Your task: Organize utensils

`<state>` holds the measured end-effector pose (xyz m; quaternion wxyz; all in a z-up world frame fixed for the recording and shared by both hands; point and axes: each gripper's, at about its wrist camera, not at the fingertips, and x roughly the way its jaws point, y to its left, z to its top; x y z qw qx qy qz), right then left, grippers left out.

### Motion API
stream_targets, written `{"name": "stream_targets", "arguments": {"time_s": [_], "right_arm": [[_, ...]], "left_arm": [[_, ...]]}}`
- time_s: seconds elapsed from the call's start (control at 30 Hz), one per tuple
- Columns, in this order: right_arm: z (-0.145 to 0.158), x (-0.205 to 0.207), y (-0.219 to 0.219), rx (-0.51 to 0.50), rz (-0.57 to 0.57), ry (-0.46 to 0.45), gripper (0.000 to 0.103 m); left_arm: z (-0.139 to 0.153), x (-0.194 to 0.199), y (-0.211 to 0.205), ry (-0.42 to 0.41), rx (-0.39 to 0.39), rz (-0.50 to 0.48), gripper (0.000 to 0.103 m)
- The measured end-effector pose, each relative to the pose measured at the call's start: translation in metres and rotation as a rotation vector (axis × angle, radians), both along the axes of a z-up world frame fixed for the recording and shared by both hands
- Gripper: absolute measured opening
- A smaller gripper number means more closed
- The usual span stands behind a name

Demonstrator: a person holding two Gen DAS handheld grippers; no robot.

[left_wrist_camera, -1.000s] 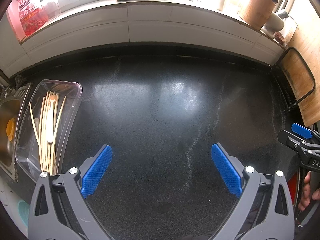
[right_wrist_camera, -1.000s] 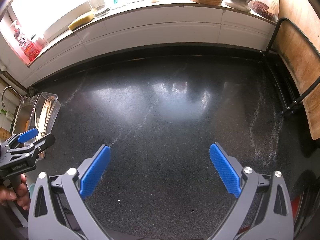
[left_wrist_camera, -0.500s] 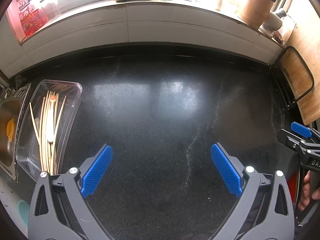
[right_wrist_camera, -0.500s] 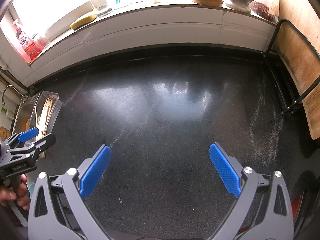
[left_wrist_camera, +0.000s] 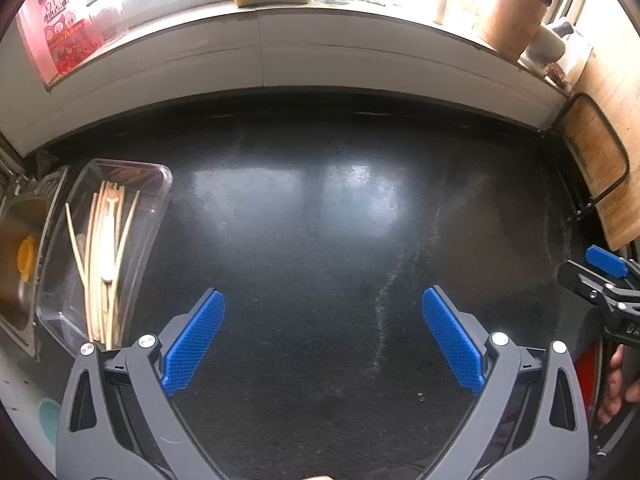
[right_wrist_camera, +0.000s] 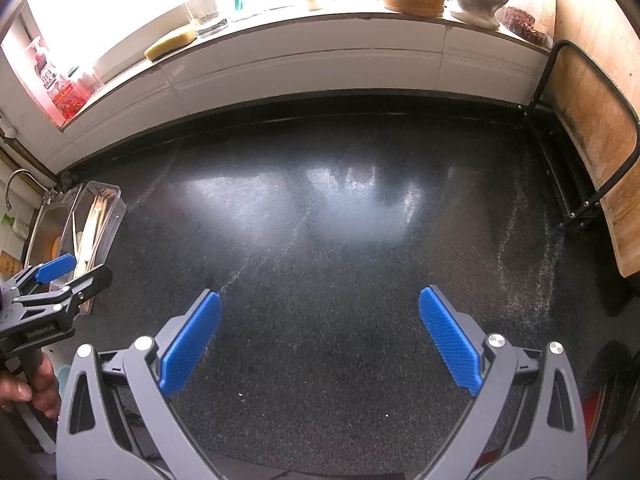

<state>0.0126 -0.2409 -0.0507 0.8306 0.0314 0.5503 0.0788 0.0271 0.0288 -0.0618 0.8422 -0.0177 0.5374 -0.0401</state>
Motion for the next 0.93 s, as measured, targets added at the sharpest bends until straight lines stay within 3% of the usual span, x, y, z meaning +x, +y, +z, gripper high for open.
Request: {"name": "stream_targets", "arguments": {"time_s": [0.43, 0.57, 0.93], "right_arm": [[0.0013, -0.0007, 0.0002, -0.001, 0.001, -0.006, 0.096], [0.0012, -0.0002, 0.0001, -0.001, 0.003, -0.002, 0.096], [0.0007, 0.0024, -0.0008, 0.001, 0.010, -0.002, 0.096]], "left_arm": [[0.0037, 0.0006, 0.0082, -0.013, -0.044, 0.047, 0.097], [0.0081, -0.0013, 0.0053, -0.048, -0.021, 0.039, 0.097], [0.0037, 0.0023, 0.0007, -0.018, 0.032, 0.017, 0.097]]}}
